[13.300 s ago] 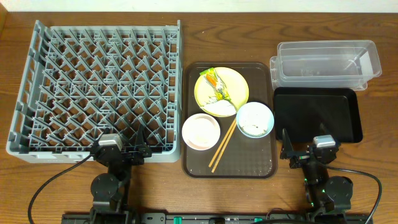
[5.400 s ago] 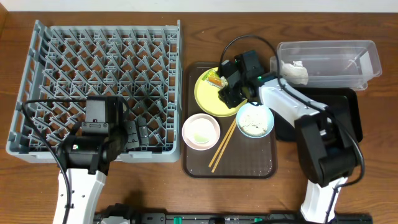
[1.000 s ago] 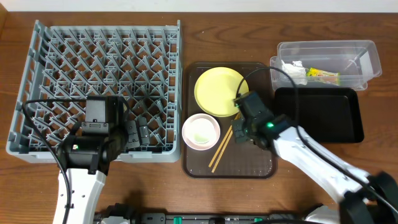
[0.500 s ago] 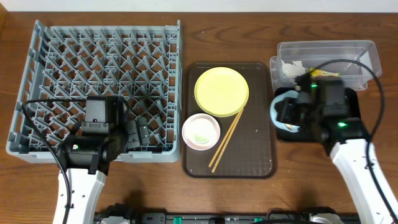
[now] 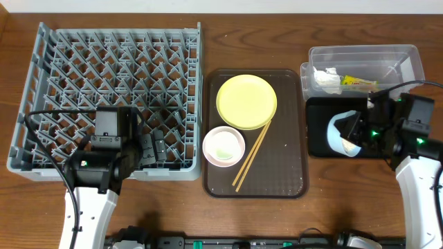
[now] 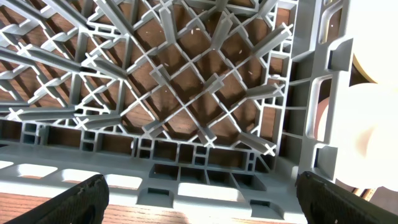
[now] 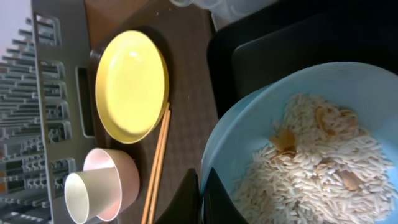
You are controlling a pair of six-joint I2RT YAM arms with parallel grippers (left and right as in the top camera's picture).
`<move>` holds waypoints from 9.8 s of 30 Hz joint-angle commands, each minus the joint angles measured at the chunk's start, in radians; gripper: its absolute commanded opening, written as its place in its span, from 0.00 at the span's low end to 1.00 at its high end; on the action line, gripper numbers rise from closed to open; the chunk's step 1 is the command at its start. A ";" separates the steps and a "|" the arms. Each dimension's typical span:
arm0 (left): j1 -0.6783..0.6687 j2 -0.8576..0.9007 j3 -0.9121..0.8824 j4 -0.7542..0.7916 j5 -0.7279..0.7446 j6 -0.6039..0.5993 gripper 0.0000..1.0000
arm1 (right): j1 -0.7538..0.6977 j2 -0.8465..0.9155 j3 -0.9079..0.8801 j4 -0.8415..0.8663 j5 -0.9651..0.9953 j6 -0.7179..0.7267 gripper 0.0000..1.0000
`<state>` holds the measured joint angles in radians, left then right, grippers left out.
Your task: Sort waste into correct bins and load items into the dishwasher rack
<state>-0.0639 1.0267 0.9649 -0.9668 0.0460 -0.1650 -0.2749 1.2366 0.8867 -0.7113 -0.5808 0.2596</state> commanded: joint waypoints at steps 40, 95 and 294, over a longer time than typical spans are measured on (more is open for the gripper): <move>-0.004 -0.002 0.021 0.000 -0.005 -0.013 0.98 | -0.488 0.548 -0.012 0.370 -0.980 -0.112 0.01; -0.004 -0.002 0.021 0.000 -0.005 -0.013 0.98 | -0.411 0.544 -0.012 0.648 -0.980 0.267 0.01; -0.201 0.314 0.021 1.037 1.306 -0.686 0.85 | 0.586 0.254 0.099 0.875 -0.703 0.193 0.01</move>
<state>-0.2600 1.3418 0.9676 0.0608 1.3804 -0.8570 0.2878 1.4822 0.9741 0.1673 -1.2713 0.4484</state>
